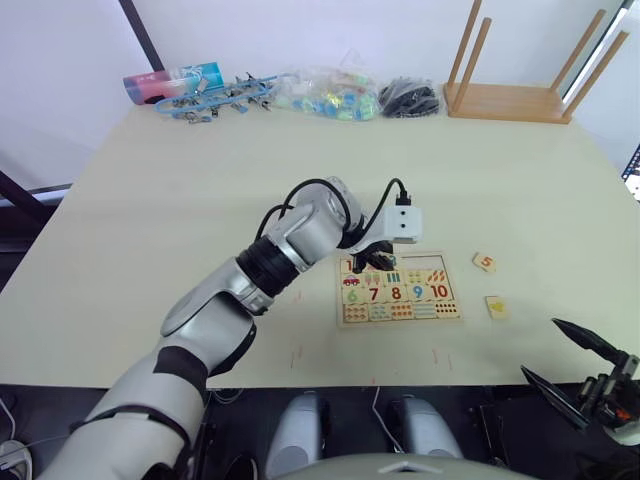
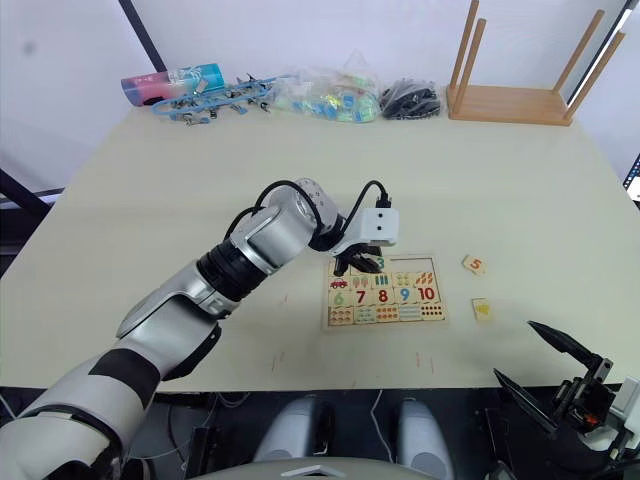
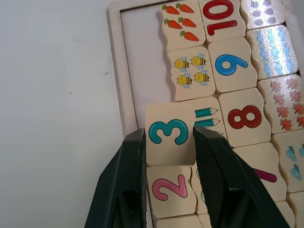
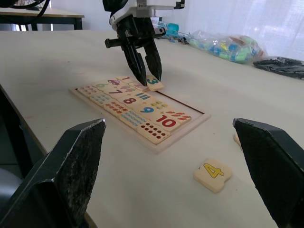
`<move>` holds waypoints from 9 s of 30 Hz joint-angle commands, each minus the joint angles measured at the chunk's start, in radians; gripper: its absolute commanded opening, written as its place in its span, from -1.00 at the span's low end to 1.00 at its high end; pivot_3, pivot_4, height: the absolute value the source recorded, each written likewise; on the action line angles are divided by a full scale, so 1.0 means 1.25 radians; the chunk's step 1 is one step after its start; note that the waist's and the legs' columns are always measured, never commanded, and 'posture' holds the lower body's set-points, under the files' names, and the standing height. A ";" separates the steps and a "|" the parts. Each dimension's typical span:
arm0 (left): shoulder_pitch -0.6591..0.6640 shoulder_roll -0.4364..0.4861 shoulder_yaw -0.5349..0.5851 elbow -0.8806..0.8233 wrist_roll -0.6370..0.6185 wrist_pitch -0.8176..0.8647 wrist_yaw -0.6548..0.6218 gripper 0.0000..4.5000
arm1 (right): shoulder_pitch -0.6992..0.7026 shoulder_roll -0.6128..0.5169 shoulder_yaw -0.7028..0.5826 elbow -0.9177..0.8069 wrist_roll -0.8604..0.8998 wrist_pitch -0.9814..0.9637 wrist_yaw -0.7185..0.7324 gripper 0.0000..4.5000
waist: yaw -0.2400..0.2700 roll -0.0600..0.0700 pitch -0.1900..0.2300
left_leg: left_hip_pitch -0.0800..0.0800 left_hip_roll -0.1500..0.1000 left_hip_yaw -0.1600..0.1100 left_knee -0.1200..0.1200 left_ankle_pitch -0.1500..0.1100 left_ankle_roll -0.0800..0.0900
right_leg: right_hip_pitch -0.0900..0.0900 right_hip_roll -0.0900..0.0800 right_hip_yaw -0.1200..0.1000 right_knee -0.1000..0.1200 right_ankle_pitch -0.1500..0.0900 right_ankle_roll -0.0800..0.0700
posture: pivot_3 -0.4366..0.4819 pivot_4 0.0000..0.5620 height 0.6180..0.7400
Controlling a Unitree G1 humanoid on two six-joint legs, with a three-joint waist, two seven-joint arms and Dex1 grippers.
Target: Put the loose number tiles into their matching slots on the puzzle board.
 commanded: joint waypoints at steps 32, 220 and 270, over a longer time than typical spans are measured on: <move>-0.027 -0.037 0.012 0.074 0.051 -0.076 0.008 -0.57 | 0.026 -0.003 -0.010 -0.058 -0.006 -0.013 -0.060 1.00 | 0.000 0.000 0.000 | 0.000 0.000 0.000 0.000 0.000 0.000 | 0.000 0.000 0.000 0.000 0.000 0.000 | -0.05 -0.47 0.95; 0.362 0.081 0.482 0.037 -0.231 -0.360 0.040 -0.96 | -0.005 -0.041 -0.007 -0.036 -0.051 0.057 -0.161 1.00 | 0.001 0.000 0.000 | 0.001 0.001 0.000 0.000 0.000 0.000 | 0.000 0.000 0.000 0.003 0.001 0.002 | -0.05 -0.47 0.95; 1.099 0.218 0.869 -0.356 -0.526 -0.468 0.175 0.98 | -0.028 -0.090 -0.084 0.127 -0.026 0.097 -0.084 1.00 | -0.001 0.000 -0.002 | 0.003 0.003 0.001 -0.003 0.000 0.000 | 0.000 -0.010 -0.002 0.002 -0.001 -0.003 | -0.05 -0.47 0.95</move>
